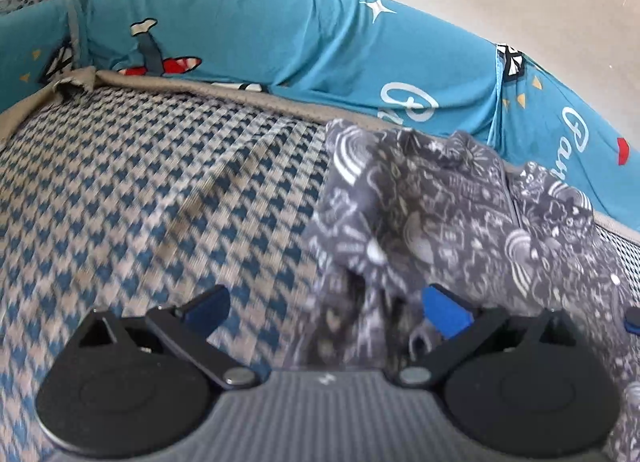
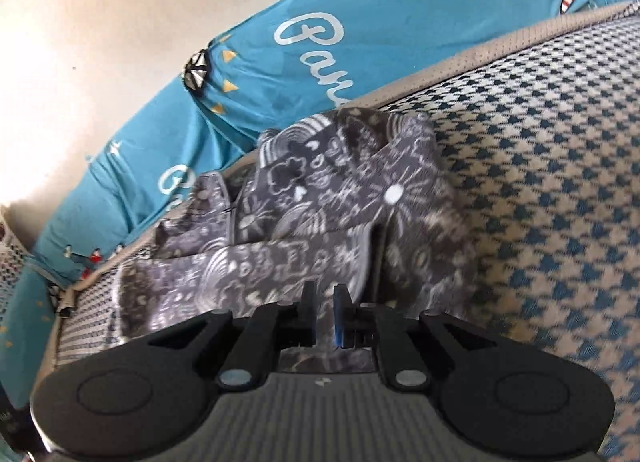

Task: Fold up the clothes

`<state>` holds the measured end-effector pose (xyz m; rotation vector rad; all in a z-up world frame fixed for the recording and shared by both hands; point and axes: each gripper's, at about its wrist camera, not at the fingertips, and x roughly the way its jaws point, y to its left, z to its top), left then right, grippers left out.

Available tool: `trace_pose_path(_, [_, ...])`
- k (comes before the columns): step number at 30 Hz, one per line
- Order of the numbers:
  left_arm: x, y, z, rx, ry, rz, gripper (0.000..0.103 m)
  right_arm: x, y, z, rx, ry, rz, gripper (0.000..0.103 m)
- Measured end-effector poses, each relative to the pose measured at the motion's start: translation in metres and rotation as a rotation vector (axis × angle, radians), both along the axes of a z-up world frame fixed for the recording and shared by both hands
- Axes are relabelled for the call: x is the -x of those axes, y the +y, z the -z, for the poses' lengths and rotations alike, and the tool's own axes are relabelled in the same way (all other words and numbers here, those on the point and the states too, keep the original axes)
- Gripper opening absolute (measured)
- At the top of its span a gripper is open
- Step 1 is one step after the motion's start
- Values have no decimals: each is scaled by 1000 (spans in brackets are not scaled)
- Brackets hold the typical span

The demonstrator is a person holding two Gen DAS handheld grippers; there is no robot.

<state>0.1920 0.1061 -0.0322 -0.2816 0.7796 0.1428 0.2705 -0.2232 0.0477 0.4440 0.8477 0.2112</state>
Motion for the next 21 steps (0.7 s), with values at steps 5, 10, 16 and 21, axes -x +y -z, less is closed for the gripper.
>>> trace_pose_path(5, [29, -8, 7, -76, 14, 30, 103, 5, 4, 17, 83, 68, 43, 10])
trace_pose_path(10, [41, -11, 19, -185, 72, 31, 103, 12, -7, 25, 62, 87, 117, 15])
trace_pose_path(16, [61, -7, 8, -111, 11, 39, 103, 46, -11, 14, 67, 5, 129, 18])
trace_pose_path(21, [84, -21, -1, -111, -32, 82, 103, 86, 0, 6, 52, -44, 72, 19])
